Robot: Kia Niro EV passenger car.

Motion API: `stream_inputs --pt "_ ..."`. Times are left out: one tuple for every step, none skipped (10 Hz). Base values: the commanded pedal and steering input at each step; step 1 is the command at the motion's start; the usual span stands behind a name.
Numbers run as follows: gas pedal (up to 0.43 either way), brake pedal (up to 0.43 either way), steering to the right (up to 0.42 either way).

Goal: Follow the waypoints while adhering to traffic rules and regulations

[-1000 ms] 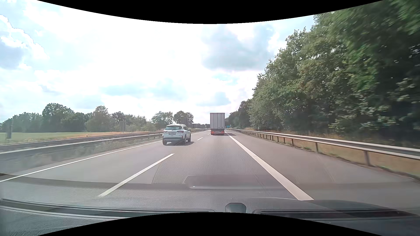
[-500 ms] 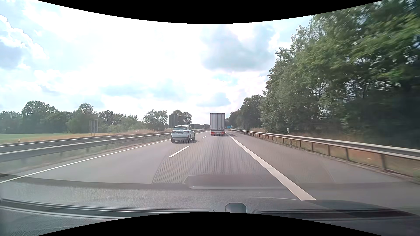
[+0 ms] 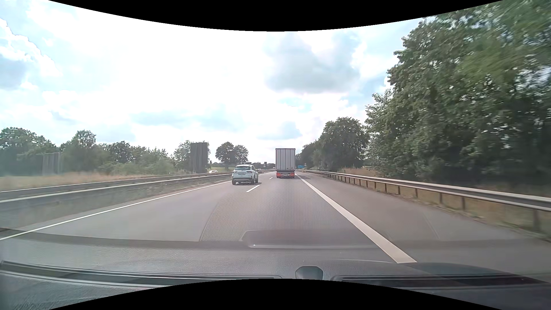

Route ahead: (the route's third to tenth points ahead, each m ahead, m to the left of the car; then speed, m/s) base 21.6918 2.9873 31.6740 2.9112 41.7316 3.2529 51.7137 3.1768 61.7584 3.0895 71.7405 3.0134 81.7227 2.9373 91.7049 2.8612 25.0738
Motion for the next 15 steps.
stream_inputs --pt "0.260 0.000 -0.001" --pt "0.268 0.000 -0.001" --pt "0.268 0.000 -0.001" --pt "0.268 0.000 -0.001" --pt "0.268 0.000 -0.001" --pt "0.268 0.000 -0.002" --pt "0.268 0.000 -0.001" --pt "0.268 0.000 -0.001" --pt "0.268 0.000 -0.001" --pt "0.268 0.000 -0.001" --pt "0.268 0.000 -0.001" --pt "0.268 0.000 -0.001" --pt "0.268 0.000 -0.001" --pt "0.268 0.000 -0.003" --pt "0.268 0.000 -0.003"
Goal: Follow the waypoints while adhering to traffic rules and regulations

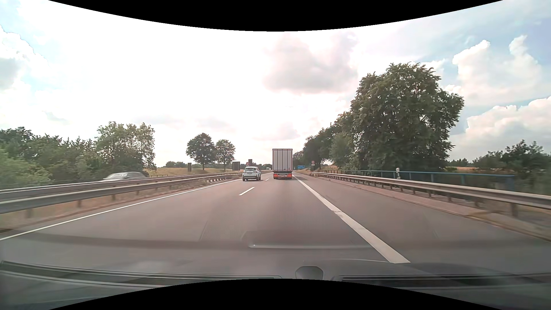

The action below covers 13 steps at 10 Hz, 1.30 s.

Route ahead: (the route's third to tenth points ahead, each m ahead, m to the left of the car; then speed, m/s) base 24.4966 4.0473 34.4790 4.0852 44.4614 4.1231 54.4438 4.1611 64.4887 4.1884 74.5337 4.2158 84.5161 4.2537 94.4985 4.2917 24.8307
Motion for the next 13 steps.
stream_inputs --pt "0.268 0.000 -0.003" --pt "0.268 0.000 -0.004" --pt "0.268 0.000 -0.006" --pt "0.268 0.000 -0.006" --pt "0.268 0.000 -0.006" --pt "0.268 0.000 -0.006" --pt "0.268 0.000 -0.006" --pt "0.268 0.000 -0.005" --pt "0.268 0.000 -0.004" --pt "0.268 0.000 -0.004" --pt "0.268 0.000 -0.004" --pt "0.268 0.000 -0.004" --pt "0.311 0.000 -0.004"
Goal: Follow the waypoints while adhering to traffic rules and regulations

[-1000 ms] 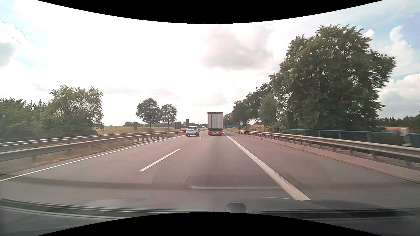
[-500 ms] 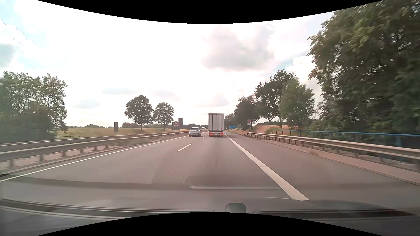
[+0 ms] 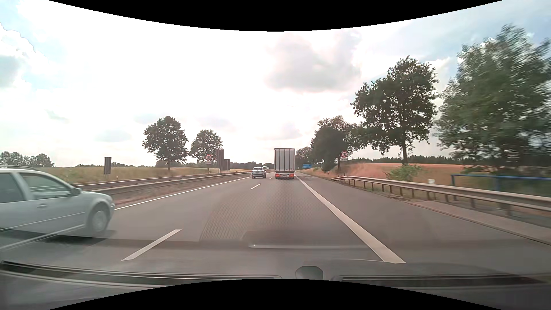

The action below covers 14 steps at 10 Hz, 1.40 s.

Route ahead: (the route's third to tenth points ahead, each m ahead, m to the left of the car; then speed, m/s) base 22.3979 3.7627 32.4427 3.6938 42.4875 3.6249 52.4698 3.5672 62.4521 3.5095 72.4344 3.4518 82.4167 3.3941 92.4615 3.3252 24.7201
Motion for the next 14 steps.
stream_inputs --pt "0.339 0.000 -0.004" --pt "0.350 0.000 -0.003" --pt "0.358 0.000 -0.003" --pt "0.378 0.000 -0.004" --pt "0.390 0.000 -0.003" --pt "0.390 0.000 -0.003" --pt "0.390 0.000 -0.004" --pt "0.409 0.000 -0.003" --pt "0.409 0.000 -0.004" --pt "0.421 0.000 -0.005" --pt "0.421 0.000 -0.005" --pt "0.421 0.000 -0.005" --pt "0.421 0.000 -0.005" --pt "0.421 0.000 -0.005"
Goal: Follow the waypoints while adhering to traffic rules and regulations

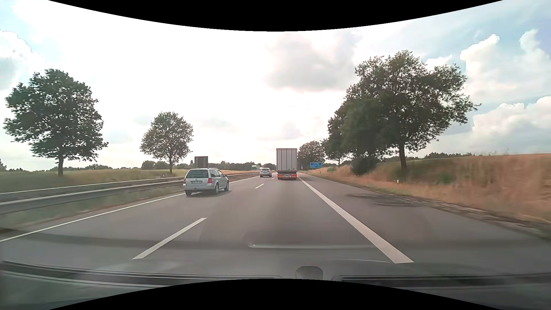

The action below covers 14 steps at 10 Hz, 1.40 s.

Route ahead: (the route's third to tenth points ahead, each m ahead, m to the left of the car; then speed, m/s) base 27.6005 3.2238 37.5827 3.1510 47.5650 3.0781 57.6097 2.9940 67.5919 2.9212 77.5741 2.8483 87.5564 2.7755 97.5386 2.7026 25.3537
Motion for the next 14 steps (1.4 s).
stream_inputs --pt "0.421 0.000 -0.005" --pt "0.421 0.000 -0.005" --pt "0.409 0.000 -0.003" --pt "0.398 0.000 -0.002" --pt "0.398 0.000 -0.002" --pt "0.390 0.000 -0.002" --pt "0.378 0.000 -0.002" --pt "0.378 0.000 -0.002" --pt "0.378 0.000 -0.002" --pt "0.378 0.000 -0.002" --pt "0.378 0.000 -0.002" --pt "0.378 0.000 -0.003" --pt "0.378 0.000 -0.006" --pt "0.378 0.000 -0.009"
